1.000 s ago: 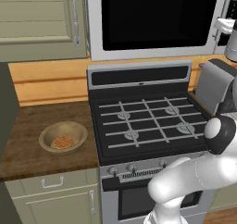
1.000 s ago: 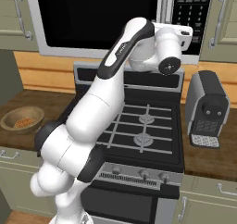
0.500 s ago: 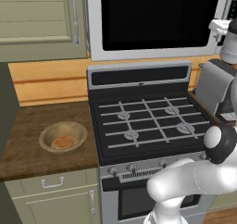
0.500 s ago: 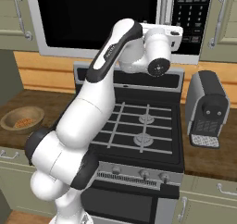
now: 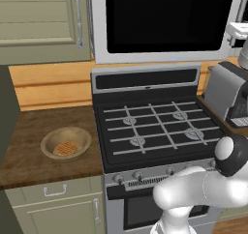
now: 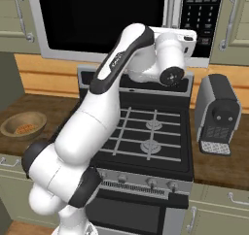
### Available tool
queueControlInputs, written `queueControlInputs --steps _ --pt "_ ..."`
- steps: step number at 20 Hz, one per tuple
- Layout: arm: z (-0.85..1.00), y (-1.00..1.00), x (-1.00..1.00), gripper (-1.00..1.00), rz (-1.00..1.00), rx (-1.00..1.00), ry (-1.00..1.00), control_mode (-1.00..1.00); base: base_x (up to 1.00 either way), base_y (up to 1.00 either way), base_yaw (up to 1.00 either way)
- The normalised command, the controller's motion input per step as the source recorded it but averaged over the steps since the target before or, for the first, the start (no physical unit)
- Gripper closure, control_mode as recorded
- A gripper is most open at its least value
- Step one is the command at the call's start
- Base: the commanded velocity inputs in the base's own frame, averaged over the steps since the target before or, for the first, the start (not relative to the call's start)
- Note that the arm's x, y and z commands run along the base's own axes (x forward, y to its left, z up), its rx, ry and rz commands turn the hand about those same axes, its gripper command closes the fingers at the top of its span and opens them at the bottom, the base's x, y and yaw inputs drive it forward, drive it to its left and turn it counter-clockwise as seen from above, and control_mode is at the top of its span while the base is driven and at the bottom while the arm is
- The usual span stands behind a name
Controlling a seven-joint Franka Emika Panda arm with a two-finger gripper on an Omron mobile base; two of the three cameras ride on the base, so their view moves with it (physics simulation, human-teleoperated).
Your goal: Open the microwave, place the bowl with waffle inside the microwave, then close the microwave door and turn it on.
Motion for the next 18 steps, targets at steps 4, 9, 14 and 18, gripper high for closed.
queueControlInputs --steps 4,9,14,18 --pt "0.0 0.29 -1.0 1.0 0.12 -0.02 0.0 -1.0 0.0 0.0 0.0" --pt "0.0 0.52 -1.0 1.0 0.11 -0.01 0.0 -1.0 0.0 0.0 0.0" --pt "0.0 0.69 -1.0 1.0 0.07 0.0 0.0 -1.0 0.0 0.0 0.0" --pt "-0.11 0.71 -1.0 -1.0 0.04 0.0 0.0 -1.0 0.0 0.0 0.0"
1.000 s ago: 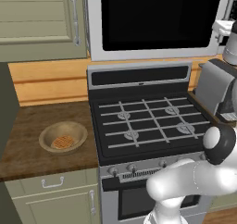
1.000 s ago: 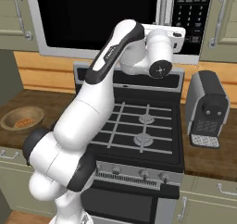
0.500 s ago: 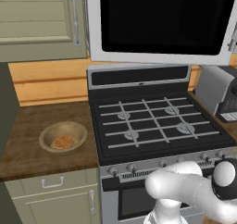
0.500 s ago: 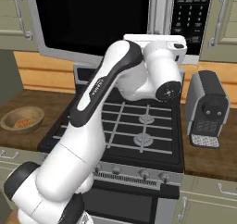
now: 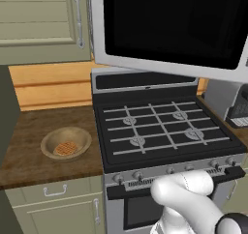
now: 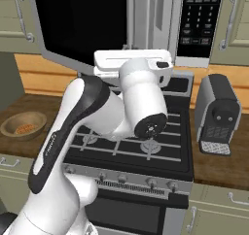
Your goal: Open the microwave, place the bowl with waffle inside the microwave, then close the microwave door and turn it on.
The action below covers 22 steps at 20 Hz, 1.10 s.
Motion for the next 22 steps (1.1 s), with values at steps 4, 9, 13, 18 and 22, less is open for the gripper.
queueControlInputs --steps 4,9,13,18,22 --pt "-0.23 0.23 -0.88 -1.0 0.08 -0.01 0.01 -1.0 0.0 0.0 0.0" --pt "0.0 -0.98 -0.16 -1.0 0.02 0.37 0.12 -1.0 0.0 0.0 0.0" --pt "0.0 -0.98 0.25 -1.0 0.14 0.43 0.32 -1.0 0.0 0.0 0.0" --pt "-0.27 -0.35 0.6 -1.0 0.23 0.34 0.37 -1.0 0.0 0.0 0.0" --pt "-0.41 -0.2 0.92 -1.0 0.32 0.22 0.3 -1.0 0.0 0.0 0.0"
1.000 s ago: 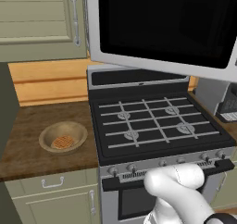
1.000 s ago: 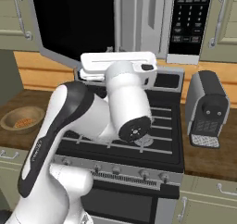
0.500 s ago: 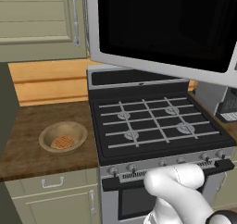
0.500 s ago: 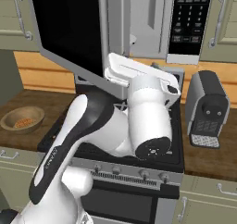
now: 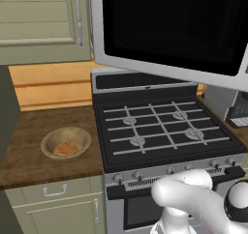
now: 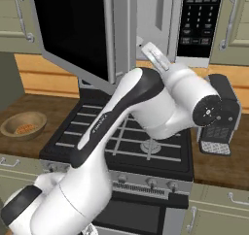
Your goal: Open the microwave, place the bowl with waffle inside the microwave, then close the microwave door and turn it on.
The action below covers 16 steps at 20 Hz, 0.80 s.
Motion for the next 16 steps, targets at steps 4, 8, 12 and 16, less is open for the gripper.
queueControlInputs --steps 4,8,12,16 --pt "-0.53 -0.05 0.95 -1.0 0.29 0.1 0.22 -1.0 0.0 0.0 0.0" --pt "-0.09 -0.24 1.0 -1.0 0.2 0.23 0.22 -1.0 0.0 0.0 0.0" --pt "-0.01 0.0 0.83 -1.0 0.1 0.19 0.21 -1.0 0.0 0.0 0.0" --pt "0.0 0.03 0.12 -1.0 0.07 0.12 0.12 -1.0 0.0 0.0 0.0"
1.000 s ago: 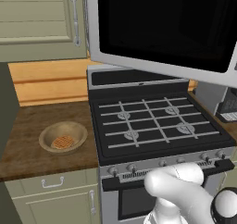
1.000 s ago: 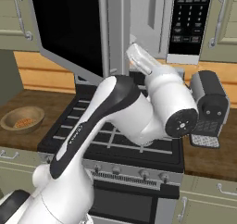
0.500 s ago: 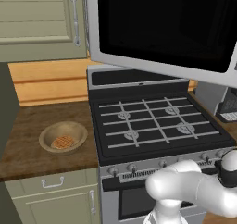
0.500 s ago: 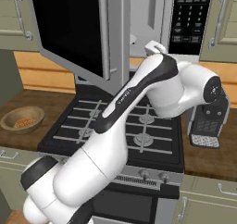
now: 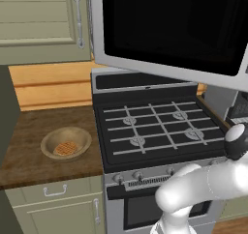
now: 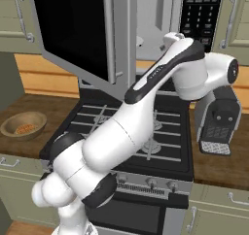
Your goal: Open the microwave, place the bowl with waffle inside the microwave, then close the microwave door and turn it on.
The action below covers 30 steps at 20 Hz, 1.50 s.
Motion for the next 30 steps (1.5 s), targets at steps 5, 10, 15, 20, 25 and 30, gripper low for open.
queueControlInputs --steps 5,10,15,20,25,30 --pt "0.0 0.48 -0.98 -1.0 0.07 0.04 0.0 -1.0 0.0 0.0 0.0" --pt "0.0 0.99 -0.91 -1.0 0.06 0.0 0.06 -1.0 0.0 0.0 0.0" --pt "0.0 0.71 -0.08 -1.0 0.08 0.01 0.14 -1.0 0.0 0.0 0.0" --pt "0.0 0.53 -0.81 -1.0 0.18 0.0 0.01 -1.0 0.0 0.0 0.0" --pt "0.0 0.64 -1.0 -1.0 0.19 0.0 0.0 -1.0 0.0 0.0 0.0" --pt "0.0 1.0 -0.94 -1.0 0.08 0.0 0.09 -1.0 0.0 0.0 0.0"
